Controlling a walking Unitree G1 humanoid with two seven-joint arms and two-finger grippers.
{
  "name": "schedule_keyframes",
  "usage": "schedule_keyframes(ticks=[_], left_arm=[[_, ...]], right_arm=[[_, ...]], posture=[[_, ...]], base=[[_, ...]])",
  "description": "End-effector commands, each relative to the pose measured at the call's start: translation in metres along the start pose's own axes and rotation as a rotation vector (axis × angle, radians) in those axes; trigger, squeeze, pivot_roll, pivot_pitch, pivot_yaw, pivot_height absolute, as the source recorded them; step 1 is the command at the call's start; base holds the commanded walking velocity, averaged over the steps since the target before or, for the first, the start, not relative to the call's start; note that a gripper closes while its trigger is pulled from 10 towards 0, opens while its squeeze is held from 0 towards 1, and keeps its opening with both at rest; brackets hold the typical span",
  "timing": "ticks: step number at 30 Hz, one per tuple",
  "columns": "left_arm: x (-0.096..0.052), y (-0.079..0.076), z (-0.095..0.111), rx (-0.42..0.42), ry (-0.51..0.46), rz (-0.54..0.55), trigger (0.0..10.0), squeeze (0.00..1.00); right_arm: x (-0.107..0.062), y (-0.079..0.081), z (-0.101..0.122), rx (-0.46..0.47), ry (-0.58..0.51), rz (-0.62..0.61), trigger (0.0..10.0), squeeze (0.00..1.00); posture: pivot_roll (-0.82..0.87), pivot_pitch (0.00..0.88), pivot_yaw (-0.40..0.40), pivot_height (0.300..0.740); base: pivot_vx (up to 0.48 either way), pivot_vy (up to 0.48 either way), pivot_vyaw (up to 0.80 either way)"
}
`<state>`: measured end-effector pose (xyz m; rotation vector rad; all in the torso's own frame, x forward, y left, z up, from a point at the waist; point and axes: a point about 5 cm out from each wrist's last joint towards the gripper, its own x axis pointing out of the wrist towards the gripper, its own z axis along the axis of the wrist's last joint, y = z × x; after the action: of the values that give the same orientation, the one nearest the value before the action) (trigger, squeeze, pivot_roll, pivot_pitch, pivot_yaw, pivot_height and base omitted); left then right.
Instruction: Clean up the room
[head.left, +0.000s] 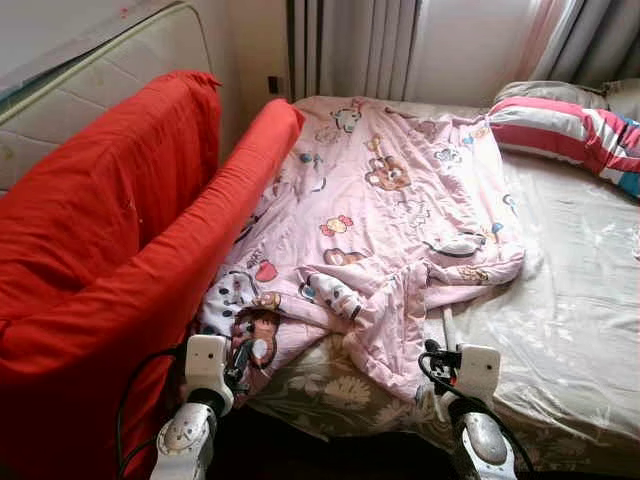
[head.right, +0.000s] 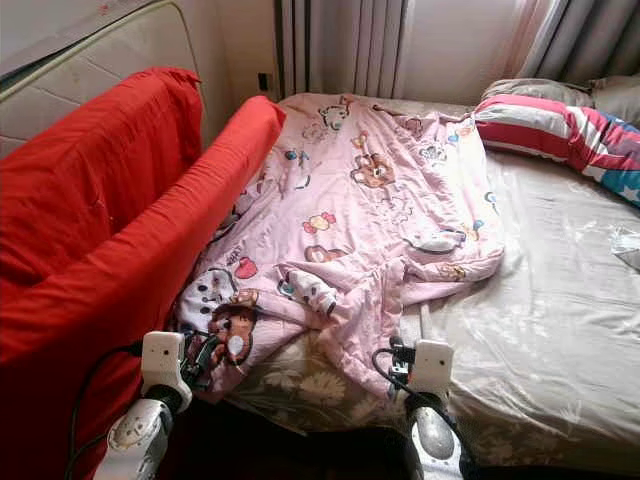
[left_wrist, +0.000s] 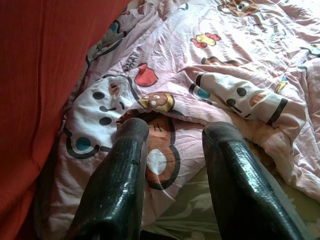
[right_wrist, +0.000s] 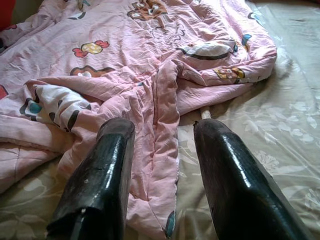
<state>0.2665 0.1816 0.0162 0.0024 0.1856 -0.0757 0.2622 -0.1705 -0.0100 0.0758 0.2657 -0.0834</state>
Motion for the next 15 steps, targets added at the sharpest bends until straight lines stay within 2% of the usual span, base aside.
schedule_keyframes(ticks=[1, 10, 15], left_arm=[[-0.0006, 0.0031, -0.0034, -0.011, 0.018, 0.008, 10.0, 0.00], [-0.0010, 0.0033, -0.0073, -0.013, 0.029, 0.005, 10.0, 0.00], [-0.0011, 0.0036, -0.0086, -0.013, 0.033, 0.005, 10.0, 0.00]], right_arm=[[0.0009, 0.0024, 0.0015, -0.009, -0.002, 0.010, 10.0, 0.00], [0.0009, 0.0024, 0.0004, -0.021, 0.008, 0.013, 10.0, 0.00], [0.0006, 0.0031, -0.0009, -0.006, 0.015, 0.013, 10.0, 0.00]], posture=[[-0.01, 0.069, -0.036, 0.738], [-0.01, 0.078, -0.036, 0.738], [-0.01, 0.083, -0.038, 0.738]], base=[[0.000, 0.000, 0.00], [0.000, 0.000, 0.04], [0.240, 0.000, 0.08]])
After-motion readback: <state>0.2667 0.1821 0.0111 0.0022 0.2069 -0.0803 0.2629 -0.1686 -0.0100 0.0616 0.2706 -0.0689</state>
